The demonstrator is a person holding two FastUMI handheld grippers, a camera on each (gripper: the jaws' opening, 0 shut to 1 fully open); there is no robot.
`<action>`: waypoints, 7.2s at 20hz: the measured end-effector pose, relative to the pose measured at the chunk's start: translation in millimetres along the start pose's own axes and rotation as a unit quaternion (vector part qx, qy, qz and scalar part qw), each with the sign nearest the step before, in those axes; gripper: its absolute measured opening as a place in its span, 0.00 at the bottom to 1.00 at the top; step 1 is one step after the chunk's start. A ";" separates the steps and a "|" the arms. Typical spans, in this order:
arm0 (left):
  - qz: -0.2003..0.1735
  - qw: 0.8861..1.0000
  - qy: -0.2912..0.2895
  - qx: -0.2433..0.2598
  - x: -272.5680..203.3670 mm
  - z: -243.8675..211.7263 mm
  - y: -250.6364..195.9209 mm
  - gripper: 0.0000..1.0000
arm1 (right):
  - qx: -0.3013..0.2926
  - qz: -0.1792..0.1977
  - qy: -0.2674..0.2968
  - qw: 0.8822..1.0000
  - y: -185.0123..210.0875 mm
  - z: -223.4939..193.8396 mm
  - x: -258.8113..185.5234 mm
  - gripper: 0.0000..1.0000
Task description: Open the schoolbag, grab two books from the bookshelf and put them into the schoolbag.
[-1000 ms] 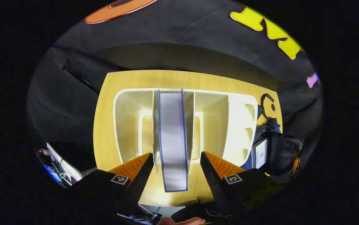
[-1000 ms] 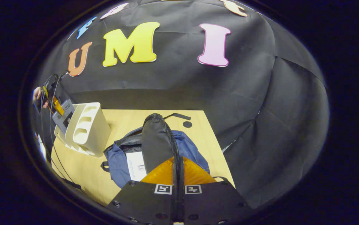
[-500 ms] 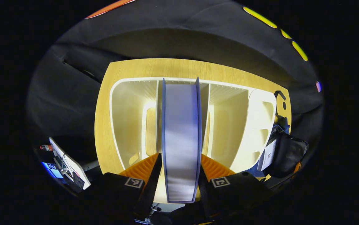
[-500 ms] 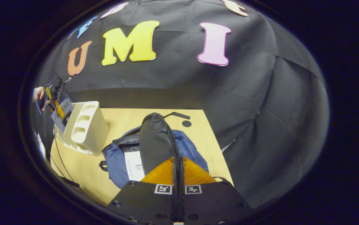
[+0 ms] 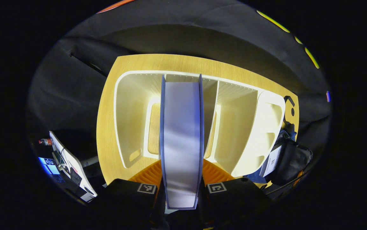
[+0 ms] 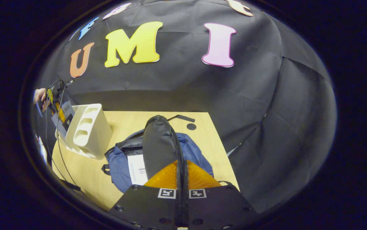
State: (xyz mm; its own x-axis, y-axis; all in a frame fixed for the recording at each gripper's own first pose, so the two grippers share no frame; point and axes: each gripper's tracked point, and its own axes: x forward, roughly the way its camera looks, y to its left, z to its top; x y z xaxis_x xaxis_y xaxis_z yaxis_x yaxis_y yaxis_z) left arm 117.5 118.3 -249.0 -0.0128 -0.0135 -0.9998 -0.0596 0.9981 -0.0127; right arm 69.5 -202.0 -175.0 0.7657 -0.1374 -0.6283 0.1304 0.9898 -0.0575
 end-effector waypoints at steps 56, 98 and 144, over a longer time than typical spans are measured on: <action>-0.438 0.885 -0.116 -0.110 17.0 -179.9 -349.6 0.41 | -0.007 0.031 0.006 0.999 -22.1 -8.2 -13.1 0.00; -0.443 0.892 -0.007 -0.089 109.0 -191.4 -459.8 0.82 | -0.032 0.046 -0.002 0.998 -13.5 18.6 -10.2 0.00; 0.003 0.830 -0.550 0.088 -187.9 -99.4 -111.7 0.97 | 0.005 0.108 -0.104 0.989 181.3 38.4 -85.1 0.98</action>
State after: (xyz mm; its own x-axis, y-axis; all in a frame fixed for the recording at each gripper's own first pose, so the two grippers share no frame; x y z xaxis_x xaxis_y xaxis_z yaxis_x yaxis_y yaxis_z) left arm 27.3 3.4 -58.4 0.9130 -0.0426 -0.4057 0.0847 0.9926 0.0865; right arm 52.2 -12.3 -102.2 0.8892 0.0704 -0.4521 -0.0440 0.9967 0.0687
